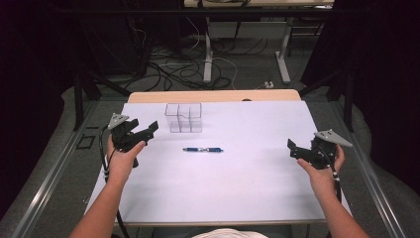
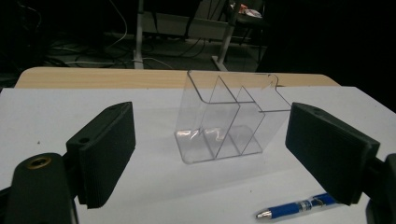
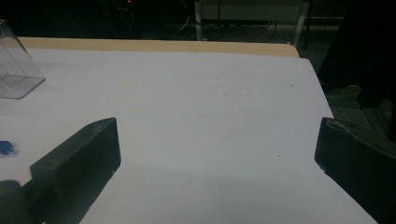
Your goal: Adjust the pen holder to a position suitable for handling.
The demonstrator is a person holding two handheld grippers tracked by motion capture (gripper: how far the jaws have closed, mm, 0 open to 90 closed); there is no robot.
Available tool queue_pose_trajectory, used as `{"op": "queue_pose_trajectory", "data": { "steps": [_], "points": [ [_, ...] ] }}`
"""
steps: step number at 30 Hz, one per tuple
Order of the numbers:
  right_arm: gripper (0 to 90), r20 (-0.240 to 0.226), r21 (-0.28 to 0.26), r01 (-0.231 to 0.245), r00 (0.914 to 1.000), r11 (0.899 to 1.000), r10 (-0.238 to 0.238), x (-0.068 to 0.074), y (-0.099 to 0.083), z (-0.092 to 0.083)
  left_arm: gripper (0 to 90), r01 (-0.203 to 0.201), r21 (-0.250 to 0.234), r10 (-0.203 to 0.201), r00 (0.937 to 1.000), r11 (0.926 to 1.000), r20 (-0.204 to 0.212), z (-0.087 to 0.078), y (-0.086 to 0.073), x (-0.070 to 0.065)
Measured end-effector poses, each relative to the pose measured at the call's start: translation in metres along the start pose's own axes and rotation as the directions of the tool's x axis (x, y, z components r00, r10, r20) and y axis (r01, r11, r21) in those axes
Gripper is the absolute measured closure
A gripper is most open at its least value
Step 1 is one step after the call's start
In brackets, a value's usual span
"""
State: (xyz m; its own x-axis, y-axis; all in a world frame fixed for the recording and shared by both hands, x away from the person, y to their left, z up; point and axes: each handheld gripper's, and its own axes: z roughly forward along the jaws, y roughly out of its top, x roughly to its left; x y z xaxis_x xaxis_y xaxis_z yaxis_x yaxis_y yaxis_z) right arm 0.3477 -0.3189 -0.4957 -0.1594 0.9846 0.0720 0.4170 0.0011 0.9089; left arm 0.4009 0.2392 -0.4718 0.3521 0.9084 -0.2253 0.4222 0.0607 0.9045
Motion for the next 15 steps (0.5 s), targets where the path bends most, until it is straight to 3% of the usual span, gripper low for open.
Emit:
{"op": "queue_pose_trajectory", "data": {
  "steps": [12, 15],
  "points": [
    [0.1, 0.003, 0.009, 0.002, 1.0000, 1.000, -0.002, 0.001, -0.001, -0.001, 28.7, -0.071, 0.009, 0.071, 0.9972, 0.9975, -0.026, 0.018, 0.049, -0.016],
    [0.5, 0.002, 0.007, 0.008, 1.0000, 1.000, -0.008, 0.001, -0.001, -0.002, 29.9, -0.073, 0.021, 0.073, 0.9968, 0.9971, -0.031, 0.024, 0.059, -0.017]
  ]
}}
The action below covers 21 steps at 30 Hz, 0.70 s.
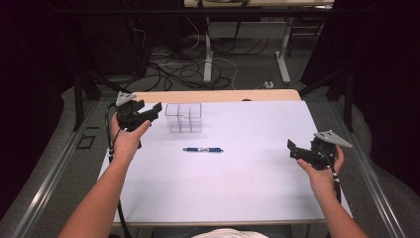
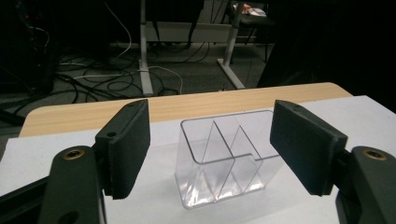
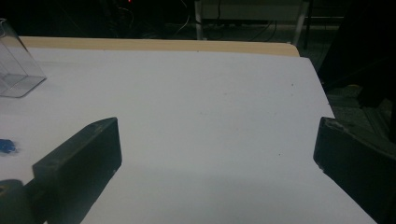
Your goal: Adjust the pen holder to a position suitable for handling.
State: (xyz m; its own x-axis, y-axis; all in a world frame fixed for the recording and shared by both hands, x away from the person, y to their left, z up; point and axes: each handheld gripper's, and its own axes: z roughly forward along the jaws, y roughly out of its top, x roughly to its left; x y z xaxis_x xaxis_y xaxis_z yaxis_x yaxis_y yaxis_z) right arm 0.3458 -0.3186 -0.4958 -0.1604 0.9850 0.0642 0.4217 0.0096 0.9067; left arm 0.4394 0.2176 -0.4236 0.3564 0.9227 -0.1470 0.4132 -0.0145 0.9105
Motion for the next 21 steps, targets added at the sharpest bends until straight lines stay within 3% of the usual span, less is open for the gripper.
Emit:
{"op": "queue_pose_trajectory", "data": {
  "steps": [10, 21],
  "points": [
    [3.0, -0.027, 0.003, 0.001, 0.9996, 1.000, -0.001, 0.002, -0.002, 0.002, 32.9, 0.009, 0.047, -0.007, 0.9996, 0.9989, -0.027, 0.019, 0.027, -0.002],
    [4.4, -0.027, 0.020, -0.007, 0.9996, 1.000, 0.008, 0.003, -0.003, 0.002, 45.0, 0.010, 0.126, -0.001, 0.9977, 0.9919, -0.067, 0.042, 0.044, -0.006]
  ]
}}
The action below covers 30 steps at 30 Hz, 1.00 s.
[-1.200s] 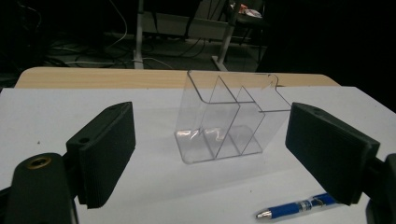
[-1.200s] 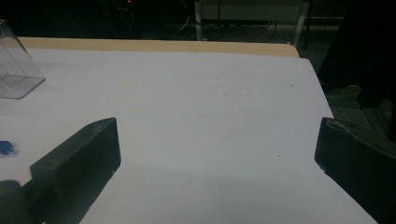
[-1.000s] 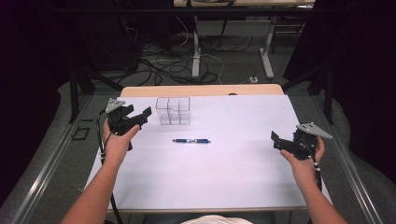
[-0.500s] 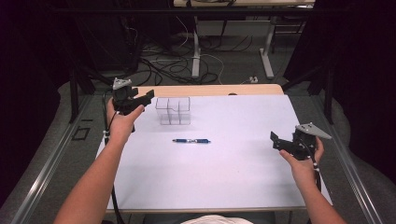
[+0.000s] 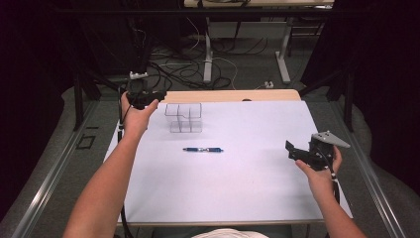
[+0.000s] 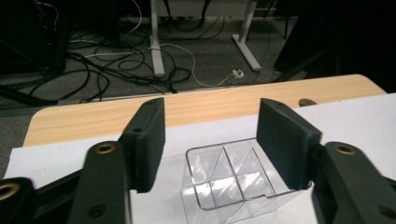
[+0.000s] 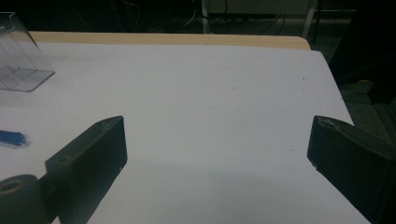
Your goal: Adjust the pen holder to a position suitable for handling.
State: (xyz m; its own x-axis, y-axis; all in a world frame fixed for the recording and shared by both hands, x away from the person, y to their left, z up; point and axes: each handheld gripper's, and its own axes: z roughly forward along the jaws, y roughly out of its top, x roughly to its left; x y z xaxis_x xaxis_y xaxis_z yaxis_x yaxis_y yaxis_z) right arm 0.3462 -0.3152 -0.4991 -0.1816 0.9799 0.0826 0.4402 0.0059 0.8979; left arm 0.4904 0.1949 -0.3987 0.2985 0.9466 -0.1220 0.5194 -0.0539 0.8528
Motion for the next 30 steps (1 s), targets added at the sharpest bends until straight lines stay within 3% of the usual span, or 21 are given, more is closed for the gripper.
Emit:
{"op": "queue_pose_trajectory", "data": {
  "steps": [9, 14, 16, 21, 25, 30],
  "points": [
    [6.1, -0.014, 0.017, -0.008, 0.9999, 1.000, 0.008, -0.001, -0.002, 0.002, 53.7, -0.003, 0.050, 0.005, 0.9996, 0.9987, -0.028, 0.017, -0.001, -0.006],
    [6.5, -0.020, 0.002, -0.008, 0.9998, 1.000, 0.008, -0.002, -0.003, 0.004, 58.8, 0.011, 0.122, -0.006, 0.9991, 0.9925, -0.042, 0.029, -0.006, -0.004],
    [6.6, -0.026, 0.021, -0.004, 0.9997, 1.000, 0.004, -0.002, -0.003, 0.004, 60.6, 0.023, 0.140, -0.016, 0.9987, 0.9899, -0.049, 0.033, -0.007, -0.003],
    [6.6, -0.025, 0.032, -0.012, 0.9996, 0.999, 0.013, -0.002, -0.004, 0.005, 66.0, 0.062, 0.211, -0.052, 0.9973, 0.9756, -0.051, 0.044, -0.012, 0.000],
    [6.5, -0.027, 0.025, -0.011, 0.9996, 1.000, 0.011, -0.001, -0.004, 0.005, 68.4, 0.082, 0.232, -0.071, 0.9959, 0.9693, -0.057, 0.048, -0.014, 0.001],
    [6.6, -0.037, 0.029, -0.009, 0.9993, 1.000, 0.011, -0.001, -0.005, 0.007, 70.9, 0.110, 0.279, -0.099, 0.9936, 0.9539, -0.056, 0.053, -0.017, 0.003]
  ]
}}
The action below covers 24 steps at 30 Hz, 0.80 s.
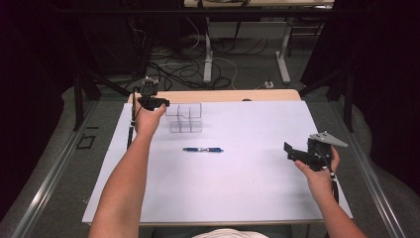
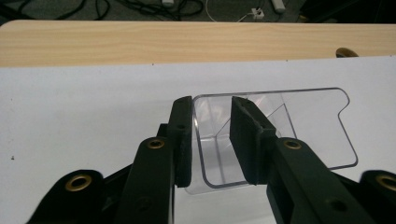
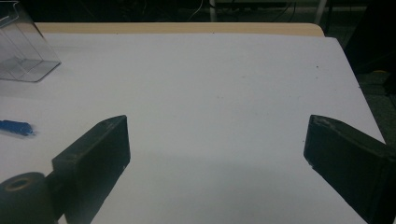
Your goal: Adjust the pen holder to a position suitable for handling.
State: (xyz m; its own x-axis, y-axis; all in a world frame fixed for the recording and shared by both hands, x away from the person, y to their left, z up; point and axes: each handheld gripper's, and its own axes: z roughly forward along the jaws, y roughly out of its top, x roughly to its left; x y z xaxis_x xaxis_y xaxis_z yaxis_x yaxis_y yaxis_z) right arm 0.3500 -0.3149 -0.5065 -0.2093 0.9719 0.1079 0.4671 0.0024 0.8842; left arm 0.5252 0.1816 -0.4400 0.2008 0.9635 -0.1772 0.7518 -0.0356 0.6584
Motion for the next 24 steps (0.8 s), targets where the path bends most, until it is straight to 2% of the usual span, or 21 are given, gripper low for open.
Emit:
{"op": "queue_pose_trajectory", "data": {
  "steps": [14, 18, 22, 24],
  "points": [
    [3.5, -0.008, 0.021, 0.013, 0.9999, 1.000, -0.013, 0.004, -0.002, 0.004, 78.9, 0.036, 0.066, -0.036, 0.9993, 0.9971, -0.012, 0.016, -0.003, 0.003],
    [3.3, -0.005, 0.022, 0.012, 0.9999, 1.000, -0.012, 0.005, -0.002, 0.005, 81.3, 0.063, 0.107, -0.062, 0.9979, 0.9923, -0.018, 0.020, -0.005, 0.007],
    [3.3, -0.005, 0.022, 0.003, 1.0000, 1.000, -0.003, 0.006, -0.003, 0.006, 82.6, 0.068, 0.113, -0.066, 0.9977, 0.9913, -0.017, 0.022, -0.006, 0.006],
    [3.3, -0.018, 0.031, 0.016, 0.9997, 0.999, -0.015, 0.006, -0.002, 0.006, 84.0, 0.073, 0.117, -0.071, 0.9973, 0.9905, -0.019, 0.022, -0.006, 0.005]
  ]
}}
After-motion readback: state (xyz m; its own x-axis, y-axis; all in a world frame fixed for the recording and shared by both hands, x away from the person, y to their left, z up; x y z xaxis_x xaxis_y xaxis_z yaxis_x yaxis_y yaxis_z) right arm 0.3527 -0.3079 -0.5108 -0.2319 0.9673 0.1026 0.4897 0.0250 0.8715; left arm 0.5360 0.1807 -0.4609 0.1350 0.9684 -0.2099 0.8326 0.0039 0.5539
